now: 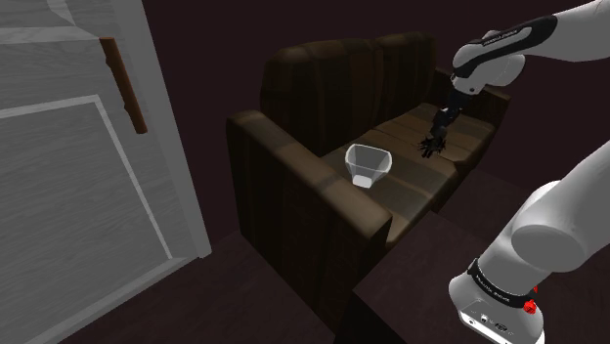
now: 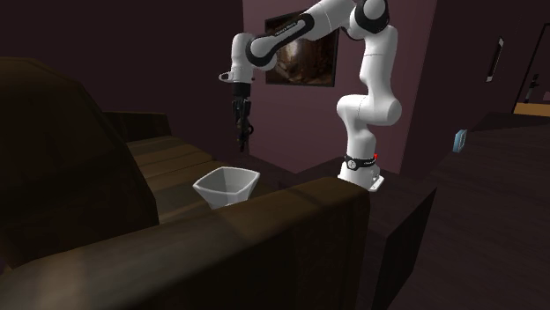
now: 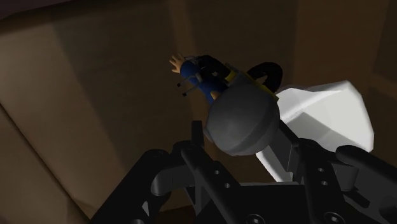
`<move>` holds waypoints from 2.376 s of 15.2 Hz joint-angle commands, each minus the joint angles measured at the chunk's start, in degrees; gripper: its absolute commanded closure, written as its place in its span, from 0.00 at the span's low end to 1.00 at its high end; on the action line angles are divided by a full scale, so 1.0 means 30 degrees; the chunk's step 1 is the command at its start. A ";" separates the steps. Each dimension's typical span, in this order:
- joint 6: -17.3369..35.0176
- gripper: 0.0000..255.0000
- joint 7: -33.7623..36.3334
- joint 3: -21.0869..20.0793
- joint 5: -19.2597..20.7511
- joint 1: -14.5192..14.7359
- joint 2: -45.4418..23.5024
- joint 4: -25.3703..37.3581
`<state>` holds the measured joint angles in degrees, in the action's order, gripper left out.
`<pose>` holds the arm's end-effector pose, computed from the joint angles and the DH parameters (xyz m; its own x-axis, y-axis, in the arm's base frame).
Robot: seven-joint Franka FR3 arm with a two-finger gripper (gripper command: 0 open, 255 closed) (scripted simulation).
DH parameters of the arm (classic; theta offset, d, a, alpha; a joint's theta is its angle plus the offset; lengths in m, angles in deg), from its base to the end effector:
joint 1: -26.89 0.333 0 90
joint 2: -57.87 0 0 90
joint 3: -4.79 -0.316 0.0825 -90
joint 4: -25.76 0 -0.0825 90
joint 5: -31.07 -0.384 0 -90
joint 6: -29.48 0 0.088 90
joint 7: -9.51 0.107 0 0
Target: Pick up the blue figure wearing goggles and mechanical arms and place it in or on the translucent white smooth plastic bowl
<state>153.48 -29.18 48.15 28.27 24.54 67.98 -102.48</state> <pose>0.3500 -0.3669 0.4284 0.9788 -0.1490 0.1408 -0.1365 -0.9861 -0.0948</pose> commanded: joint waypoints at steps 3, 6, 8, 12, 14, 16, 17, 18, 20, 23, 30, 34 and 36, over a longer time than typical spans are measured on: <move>-0.1007 1.00 0.0405 -0.0207 0.0429 -0.0100 0.0527 0.0617; -0.1769 1.00 0.0668 -0.0365 0.0654 -0.0142 0.0833 0.1152; -0.2277 1.00 0.0822 -0.0465 0.0776 -0.0162 0.1008 0.1529; -0.2553 1.00 0.2182 -0.1369 0.0622 0.0381 0.0892 0.1986; -0.2642 1.00 0.3003 -0.1900 0.0445 0.0767 0.0671 0.2316; -0.2748 1.00 0.3780 -0.2402 0.0233 0.1153 0.0367 0.2733; -0.2808 1.00 0.4155 -0.2641 0.0116 0.1346 0.0186 0.2975; -0.2873 1.00 0.4521 -0.2864 -0.0004 0.1548 -0.0013 0.3238; -0.3020 1.00 0.5224 -0.3295 -0.0261 0.1935 -0.0466 0.3832; -0.3293 1.00 0.6217 -0.3882 -0.0675 0.2501 -0.1276 0.4891; -0.3358 1.00 0.7525 -0.4645 -0.1412 0.3301 -0.2854 0.6467; -0.2373 1.00 0.7329 -0.4631 -0.1570 0.3294 -0.3031 0.5622; -0.1885 1.00 0.7219 -0.4623 -0.1668 0.3290 -0.3144 0.5224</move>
<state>147.00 -7.42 34.31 23.49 34.37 58.86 -86.29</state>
